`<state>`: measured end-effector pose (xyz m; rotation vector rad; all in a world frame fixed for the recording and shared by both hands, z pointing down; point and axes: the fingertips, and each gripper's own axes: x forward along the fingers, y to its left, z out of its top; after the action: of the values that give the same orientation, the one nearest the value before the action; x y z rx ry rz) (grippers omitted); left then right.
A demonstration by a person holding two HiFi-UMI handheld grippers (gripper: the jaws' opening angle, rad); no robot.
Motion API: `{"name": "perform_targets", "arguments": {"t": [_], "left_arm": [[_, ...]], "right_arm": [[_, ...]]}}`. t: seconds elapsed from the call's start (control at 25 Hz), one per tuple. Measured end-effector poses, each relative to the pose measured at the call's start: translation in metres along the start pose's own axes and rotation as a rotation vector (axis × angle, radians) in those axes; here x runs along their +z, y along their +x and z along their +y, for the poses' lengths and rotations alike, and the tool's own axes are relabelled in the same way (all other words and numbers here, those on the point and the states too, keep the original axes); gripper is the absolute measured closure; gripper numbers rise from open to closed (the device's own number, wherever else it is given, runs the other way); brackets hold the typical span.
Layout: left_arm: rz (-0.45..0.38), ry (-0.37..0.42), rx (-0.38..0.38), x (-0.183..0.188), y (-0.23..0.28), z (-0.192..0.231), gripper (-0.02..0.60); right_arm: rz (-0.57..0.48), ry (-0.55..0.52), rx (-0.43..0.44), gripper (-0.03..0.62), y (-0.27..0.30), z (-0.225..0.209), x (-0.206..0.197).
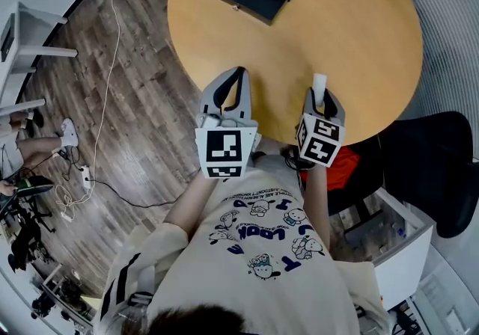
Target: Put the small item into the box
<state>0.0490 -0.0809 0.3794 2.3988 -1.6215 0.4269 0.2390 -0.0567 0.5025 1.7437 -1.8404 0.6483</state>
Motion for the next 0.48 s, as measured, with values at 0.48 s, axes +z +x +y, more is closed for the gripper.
{"name": "perform_targets", "arguments": {"t": [0.48], "left_arm": [[-0.072, -0.008, 0.101, 0.030, -0.028, 0.035, 0.566]], "right_arm": [[-0.096, -0.016, 0.055, 0.433, -0.013, 0.028, 0.055]]}}
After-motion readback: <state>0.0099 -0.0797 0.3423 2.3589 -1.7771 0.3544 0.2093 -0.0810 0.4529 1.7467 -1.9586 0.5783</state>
